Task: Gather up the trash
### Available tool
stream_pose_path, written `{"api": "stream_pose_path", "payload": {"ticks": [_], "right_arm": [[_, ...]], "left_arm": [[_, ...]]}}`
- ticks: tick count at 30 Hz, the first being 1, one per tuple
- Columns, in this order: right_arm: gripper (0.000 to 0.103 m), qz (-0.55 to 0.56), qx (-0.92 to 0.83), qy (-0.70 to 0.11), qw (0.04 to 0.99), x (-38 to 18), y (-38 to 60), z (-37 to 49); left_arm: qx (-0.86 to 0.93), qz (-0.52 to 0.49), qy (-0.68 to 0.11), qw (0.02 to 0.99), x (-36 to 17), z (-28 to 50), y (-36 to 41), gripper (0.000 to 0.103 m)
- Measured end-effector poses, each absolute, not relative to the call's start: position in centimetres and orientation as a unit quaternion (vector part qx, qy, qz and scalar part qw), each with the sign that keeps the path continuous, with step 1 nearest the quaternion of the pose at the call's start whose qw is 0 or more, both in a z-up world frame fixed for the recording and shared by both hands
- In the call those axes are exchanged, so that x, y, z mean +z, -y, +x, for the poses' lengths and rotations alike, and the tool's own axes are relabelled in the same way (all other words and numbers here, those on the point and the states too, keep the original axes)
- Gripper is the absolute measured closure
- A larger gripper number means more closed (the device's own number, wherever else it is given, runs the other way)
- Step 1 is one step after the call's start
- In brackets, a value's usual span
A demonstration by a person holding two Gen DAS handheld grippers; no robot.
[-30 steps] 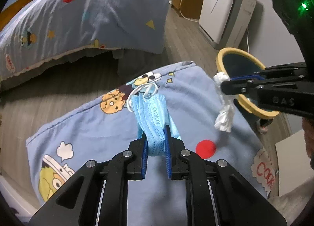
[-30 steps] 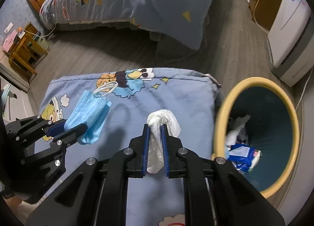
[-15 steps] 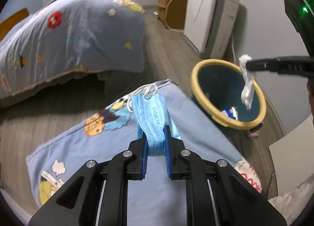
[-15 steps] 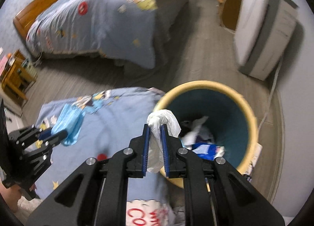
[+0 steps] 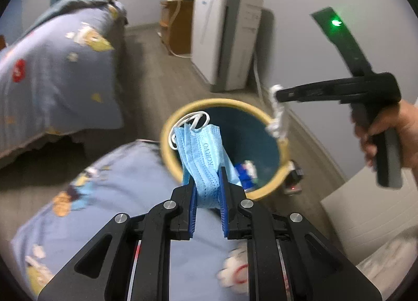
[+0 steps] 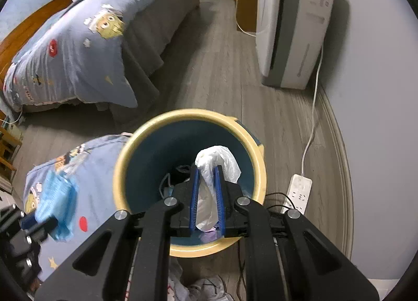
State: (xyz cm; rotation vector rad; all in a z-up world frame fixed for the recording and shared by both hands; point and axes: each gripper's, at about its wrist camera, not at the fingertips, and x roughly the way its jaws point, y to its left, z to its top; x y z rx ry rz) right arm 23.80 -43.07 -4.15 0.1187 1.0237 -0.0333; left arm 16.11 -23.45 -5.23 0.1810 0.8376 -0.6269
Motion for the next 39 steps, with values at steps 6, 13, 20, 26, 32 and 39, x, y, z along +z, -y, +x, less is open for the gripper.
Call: {"api": "stream_pose_path", "payload": {"ticks": [6, 13, 20, 26, 32, 39], "right_arm": [[0.091, 0.065, -0.016, -0.516, 0.854, -7.2, 43.7, 24.5], [0.091, 0.082, -0.016, -0.540, 0.837, -10.6, 44.1, 25.6], [0.091, 0.116, -0.007, -0.529, 0.841, -12.3, 43.7, 27.0], [0.087, 0.133, -0.016, -0.500, 0.856, -12.3, 43.6, 28.5], [0.050, 0.159, -0.037, -0.495, 0.854, -12.9, 44.8, 29.1], [0.037, 0.146, -0.044, -0.489, 0.859, -11.9, 45.5, 28.7]], "left_arm": [[-0.312, 0.126, -0.425, 0.840, -8.5, 17.1, 28.5, 0.087], [-0.291, 0.143, -0.437, 0.839, -10.7, 20.9, 30.0, 0.087], [-0.269, 0.131, -0.433, 0.850, -12.1, 24.0, 29.8, 0.083], [-0.269, 0.140, -0.429, 0.851, -13.0, 25.1, 29.8, 0.083], [-0.270, 0.126, -0.432, 0.851, -13.5, 25.6, 29.1, 0.066], [-0.261, 0.110, -0.426, 0.859, -13.0, 25.1, 27.7, 0.028]]}}
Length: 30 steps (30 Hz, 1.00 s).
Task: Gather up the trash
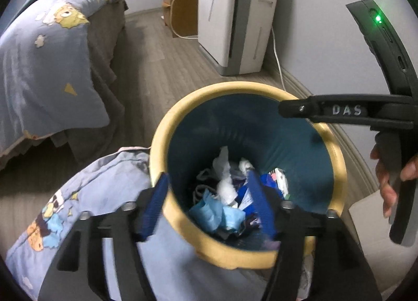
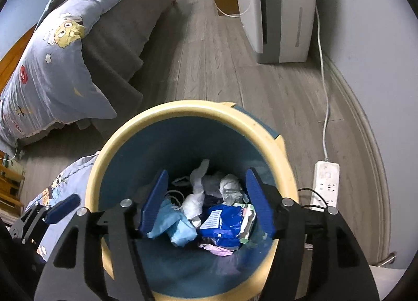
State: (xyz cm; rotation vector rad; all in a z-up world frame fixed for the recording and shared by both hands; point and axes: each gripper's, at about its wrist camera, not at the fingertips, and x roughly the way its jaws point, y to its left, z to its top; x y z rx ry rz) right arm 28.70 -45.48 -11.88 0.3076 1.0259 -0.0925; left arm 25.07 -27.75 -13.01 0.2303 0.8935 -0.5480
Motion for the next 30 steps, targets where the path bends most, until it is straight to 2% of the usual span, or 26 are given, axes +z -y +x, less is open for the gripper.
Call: {"api": "stream_pose_path", "payload": {"ticks": [2, 5, 7, 14, 20, 26, 30], "right_arm": [[0.024, 0.144, -0.043, -0.481, 0.864, -11.0, 45.5, 28.2], [0.009, 0.129, -0.042, -0.468, 0.874, -9.1, 45.1, 27.1], [0.006, 0.119, -0.041, -0.460, 0.879, -7.6, 44.7, 25.8], [0.006, 0.092, -0.047, -0.447, 0.888, -2.9, 42.3, 19.7], [0.006, 0.084, -0.052, -0.441, 0.892, -1.2, 41.5, 14.4], [0.006, 0.115, -0.053, -0.455, 0.881, -1.3, 41.3, 11.2], [0.006, 0.097, -0.057, -0.463, 0.879, -1.9, 40.4, 11.2]], "left_arm": [[-0.257, 0.100, -0.421, 0.864, -12.2, 24.3, 26.9, 0.023], [-0.238, 0.091, -0.412, 0.875, -10.2, 22.9, 25.4, 0.007], [-0.232, 0.079, -0.410, 0.879, -8.8, 22.0, 24.3, 0.007], [-0.220, 0.067, -0.392, 0.890, -3.2, 17.7, 21.5, 0.005], [-0.199, 0.048, -0.399, 0.894, -0.4, 14.4, 19.5, 0.005], [-0.148, 0.021, -0.437, 0.887, -0.5, 12.9, 17.9, 0.005], [-0.143, 0.071, -0.423, 0.892, -1.1, 12.8, 18.8, 0.005]]}}
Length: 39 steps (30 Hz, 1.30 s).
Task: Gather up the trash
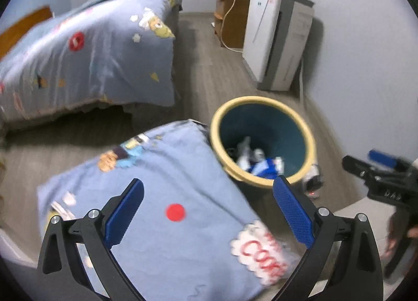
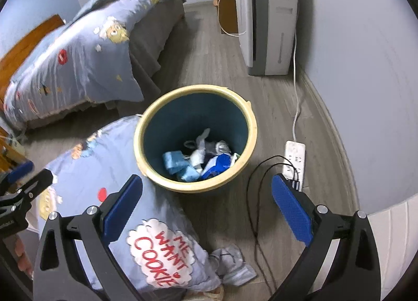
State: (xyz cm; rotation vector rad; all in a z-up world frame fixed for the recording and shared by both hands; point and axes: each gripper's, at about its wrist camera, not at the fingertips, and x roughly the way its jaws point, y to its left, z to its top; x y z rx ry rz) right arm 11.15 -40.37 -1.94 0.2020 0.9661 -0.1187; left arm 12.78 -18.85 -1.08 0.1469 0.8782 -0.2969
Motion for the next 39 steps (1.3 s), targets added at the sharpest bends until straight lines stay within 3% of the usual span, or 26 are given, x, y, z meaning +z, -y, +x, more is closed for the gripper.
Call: {"api": "stream_pose_path", "payload": {"ticks": [4, 10, 39], "right_arm": [[0.006, 0.086, -0.067, -0.465, 0.878, -2.5, 40.3, 12.2], [0.006, 0.097, -0.075, -0.455, 0.882, -2.3, 40.1, 13.3], [0.006, 0.083, -0.083, -0.480, 0.869, -4.0, 40.2, 13.4]], "left_arm": [[-0.153, 0.108, -0.427, 0.885, -1.8, 13.9, 20.3, 0.005], [-0.148, 0.076, -0.458, 0.873, -3.1, 15.9, 19.7, 0.005], [-0.147, 0.094, -0.434, 0.884, -2.5, 15.0, 19.4, 0.005]]}}
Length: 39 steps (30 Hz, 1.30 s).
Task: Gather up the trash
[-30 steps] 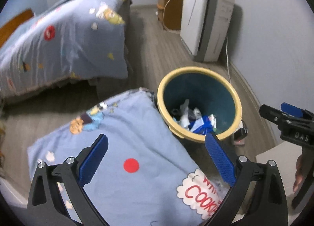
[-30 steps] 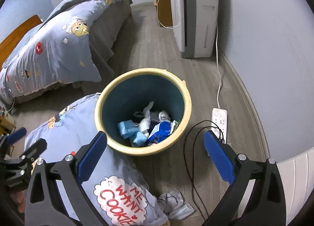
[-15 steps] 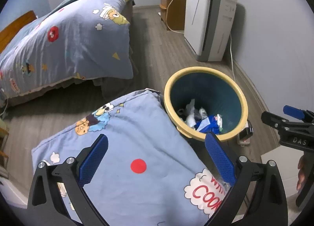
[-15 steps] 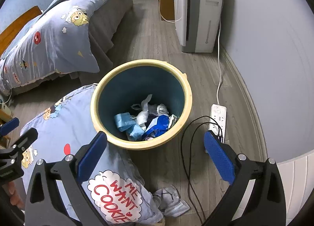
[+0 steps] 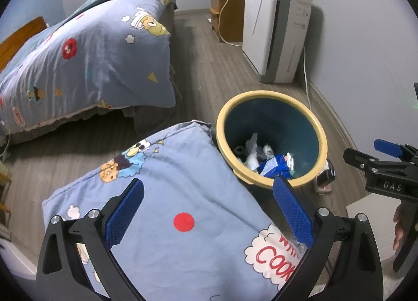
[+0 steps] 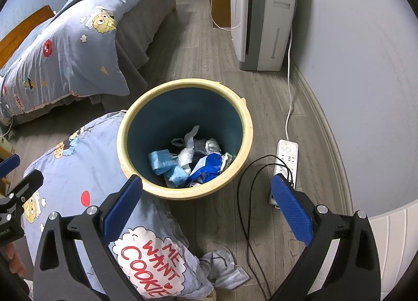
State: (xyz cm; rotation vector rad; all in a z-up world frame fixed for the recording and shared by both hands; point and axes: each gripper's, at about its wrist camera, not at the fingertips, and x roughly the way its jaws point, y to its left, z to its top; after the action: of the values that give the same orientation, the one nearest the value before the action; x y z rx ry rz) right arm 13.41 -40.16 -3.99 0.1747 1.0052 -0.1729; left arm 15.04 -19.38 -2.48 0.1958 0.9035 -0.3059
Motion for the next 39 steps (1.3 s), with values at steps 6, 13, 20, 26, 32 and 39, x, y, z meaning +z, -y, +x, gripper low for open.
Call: {"api": "stream_pose_path", "payload": {"ticks": [6, 13, 20, 26, 32, 39], "right_arm": [[0.006, 0.082, -0.083, -0.481, 0.869, -4.04, 40.30, 13.43], [0.006, 0.079, -0.085, -0.482, 0.869, -4.08, 40.35, 13.33], [0.006, 0.078, -0.086, -0.482, 0.868, -4.17, 40.43, 13.30], [0.006, 0.077, -0.087, -0.482, 0.868, -4.23, 40.47, 13.33], [0.006, 0.077, -0.087, -0.483, 0.868, -4.23, 40.48, 13.35], [0.006, 0.077, -0.086, -0.482, 0.868, -4.22, 40.48, 13.35]], "left_arm": [[-0.148, 0.093, -0.435, 0.883, -2.48, 15.09, 19.44, 0.005], [-0.148, 0.093, -0.435, 0.883, -2.44, 15.11, 19.52, 0.005], [-0.150, 0.096, -0.433, 0.884, -2.29, 15.07, 19.73, 0.005], [-0.150, 0.095, -0.433, 0.884, -2.28, 15.06, 19.77, 0.005], [-0.150, 0.095, -0.434, 0.883, -2.26, 15.07, 19.82, 0.005], [-0.152, 0.094, -0.435, 0.883, -2.15, 15.04, 19.96, 0.005]]}}
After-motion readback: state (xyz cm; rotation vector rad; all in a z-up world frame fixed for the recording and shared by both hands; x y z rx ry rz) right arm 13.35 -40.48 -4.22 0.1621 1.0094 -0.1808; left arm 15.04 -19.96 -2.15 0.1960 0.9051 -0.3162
